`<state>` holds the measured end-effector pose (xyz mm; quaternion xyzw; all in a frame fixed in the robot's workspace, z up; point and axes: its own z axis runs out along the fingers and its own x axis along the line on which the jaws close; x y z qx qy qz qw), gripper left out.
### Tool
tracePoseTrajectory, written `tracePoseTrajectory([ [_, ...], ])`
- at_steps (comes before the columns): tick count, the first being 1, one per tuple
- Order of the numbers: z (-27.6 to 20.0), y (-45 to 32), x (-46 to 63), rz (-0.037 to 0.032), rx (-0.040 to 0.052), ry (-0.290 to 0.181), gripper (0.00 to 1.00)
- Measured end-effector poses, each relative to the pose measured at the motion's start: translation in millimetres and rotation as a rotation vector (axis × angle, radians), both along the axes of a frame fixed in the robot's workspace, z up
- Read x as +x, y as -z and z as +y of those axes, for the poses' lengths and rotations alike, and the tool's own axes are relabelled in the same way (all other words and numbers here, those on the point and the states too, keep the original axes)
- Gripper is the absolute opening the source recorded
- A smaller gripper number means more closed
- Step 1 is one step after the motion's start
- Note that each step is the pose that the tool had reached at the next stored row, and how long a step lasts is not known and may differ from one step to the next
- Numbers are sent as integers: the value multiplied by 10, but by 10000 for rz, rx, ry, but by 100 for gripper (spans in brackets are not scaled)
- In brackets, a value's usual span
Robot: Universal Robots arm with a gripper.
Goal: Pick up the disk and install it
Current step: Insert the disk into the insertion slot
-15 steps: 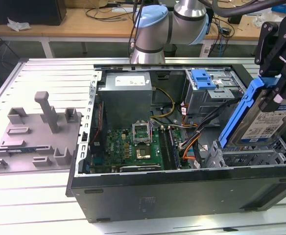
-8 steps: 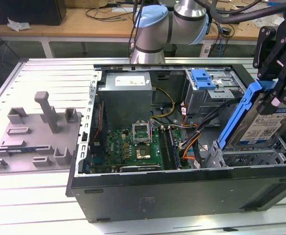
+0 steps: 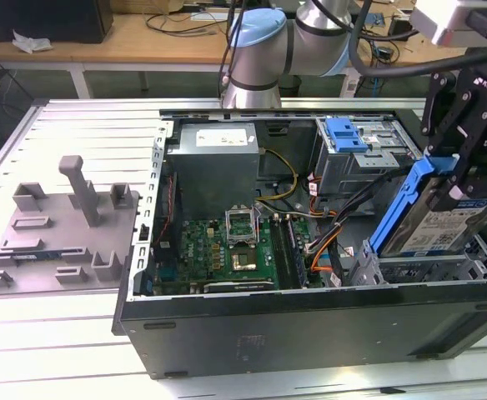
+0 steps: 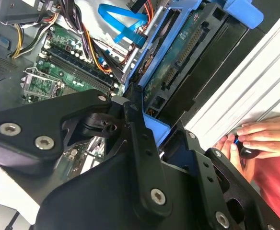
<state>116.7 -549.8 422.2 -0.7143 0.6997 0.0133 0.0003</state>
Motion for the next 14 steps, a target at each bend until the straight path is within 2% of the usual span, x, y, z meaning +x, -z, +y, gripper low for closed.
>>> tracePoseTrajectory([
  [14, 0, 125, 0, 0, 0, 0, 37],
])
